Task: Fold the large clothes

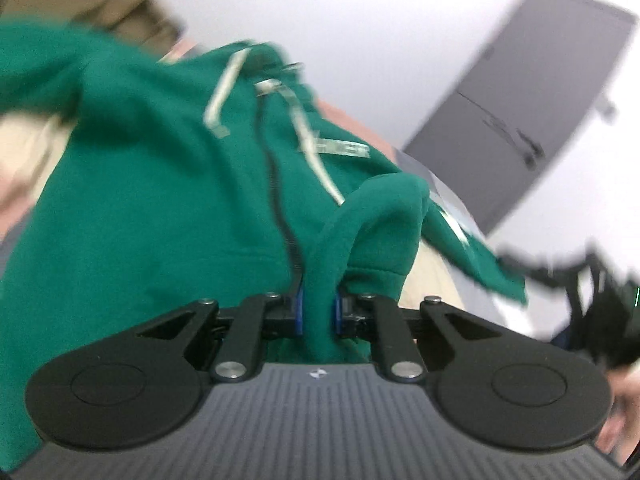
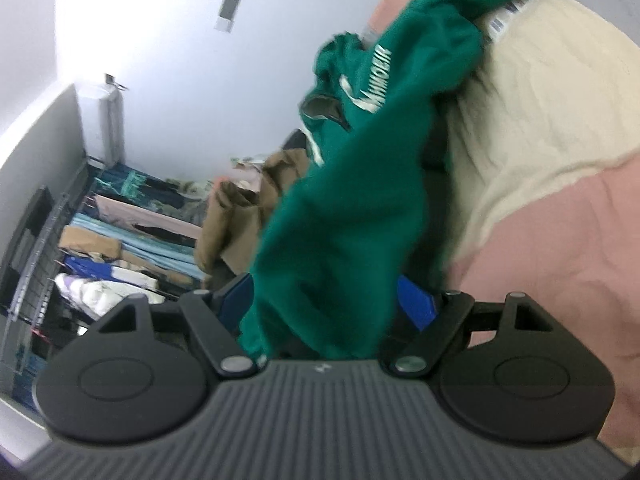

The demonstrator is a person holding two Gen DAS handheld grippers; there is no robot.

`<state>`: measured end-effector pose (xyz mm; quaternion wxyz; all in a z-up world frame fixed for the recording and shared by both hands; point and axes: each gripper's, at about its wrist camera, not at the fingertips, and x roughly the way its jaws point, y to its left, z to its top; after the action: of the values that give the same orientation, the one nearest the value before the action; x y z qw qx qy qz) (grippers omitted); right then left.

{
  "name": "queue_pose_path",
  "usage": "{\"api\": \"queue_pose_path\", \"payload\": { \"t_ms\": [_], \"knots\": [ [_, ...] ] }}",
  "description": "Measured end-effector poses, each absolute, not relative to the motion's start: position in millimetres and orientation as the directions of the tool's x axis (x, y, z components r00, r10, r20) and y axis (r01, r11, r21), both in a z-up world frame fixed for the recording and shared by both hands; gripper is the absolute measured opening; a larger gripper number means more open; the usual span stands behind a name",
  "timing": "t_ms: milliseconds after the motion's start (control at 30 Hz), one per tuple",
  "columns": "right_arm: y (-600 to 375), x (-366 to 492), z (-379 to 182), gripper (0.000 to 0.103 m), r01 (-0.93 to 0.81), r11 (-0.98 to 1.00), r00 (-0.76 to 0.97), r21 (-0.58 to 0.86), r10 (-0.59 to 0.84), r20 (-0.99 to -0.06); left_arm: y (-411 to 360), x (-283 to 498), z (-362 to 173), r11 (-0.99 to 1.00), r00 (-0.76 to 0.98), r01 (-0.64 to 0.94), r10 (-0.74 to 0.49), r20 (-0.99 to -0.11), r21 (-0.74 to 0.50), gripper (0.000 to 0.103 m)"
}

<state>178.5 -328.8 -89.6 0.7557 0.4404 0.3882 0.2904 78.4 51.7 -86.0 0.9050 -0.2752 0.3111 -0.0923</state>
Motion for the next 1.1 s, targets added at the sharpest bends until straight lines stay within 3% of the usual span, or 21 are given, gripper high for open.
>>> {"api": "queue_pose_path", "payload": {
  "t_ms": [133,367,467,500,567,600,700,867,1000,1100],
  "knots": [
    [-313,187,-105,0.081,-0.057,0.503,0.486,0.862,0.768,-0.417,77,88,-102,0.744,0.776,-0.092,-0.363,-0.516,-0.661,0.015],
    [-277,214,-129,0.080,-0.046,0.556,0.421,0.830,0.764,-0.489,83,97,-109,0.701,0.763,-0.120,-0.388,-0.518,-0.702,0.016],
    [-261,219,-145,0.074,-0.014,0.562,0.387,0.827,0.766,-0.513,83,95,-110,0.697,0.762,-0.120,-0.392,-0.516,-0.707,0.017],
    [-255,218,-144,0.060,-0.042,0.572,0.385,0.819,0.766,-0.515,83,95,-109,0.701,0.762,-0.118,-0.391,-0.517,-0.703,0.017],
    [-247,213,-129,0.044,-0.126,0.641,0.413,0.757,0.728,-0.548,83,90,-107,0.697,0.759,-0.102,-0.406,-0.508,-0.710,0.022],
    [-245,210,-120,0.032,-0.171,0.668,0.427,0.724,0.712,-0.557,84,88,-105,0.686,0.760,-0.094,-0.419,-0.497,-0.722,0.030],
    [-259,193,-91,0.027,-0.206,0.700,0.500,0.684,0.676,-0.542,87,82,-95,0.667,0.778,-0.055,-0.438,-0.451,-0.743,0.060],
    [-311,163,-43,0.023,-0.206,0.720,0.588,0.662,0.633,-0.504,81,71,-78,0.631,0.758,0.109,-0.552,-0.346,-0.768,0.066],
    [-343,151,-11,0.021,-0.195,0.801,0.599,0.567,0.555,-0.578,70,70,-68,0.568,0.710,0.243,-0.657,-0.255,-0.786,0.069],
    [-368,147,3,0.020,-0.169,0.852,0.583,0.495,0.492,-0.647,58,68,-64,0.565,0.684,0.289,-0.687,-0.246,-0.772,0.070]
  ]
}}
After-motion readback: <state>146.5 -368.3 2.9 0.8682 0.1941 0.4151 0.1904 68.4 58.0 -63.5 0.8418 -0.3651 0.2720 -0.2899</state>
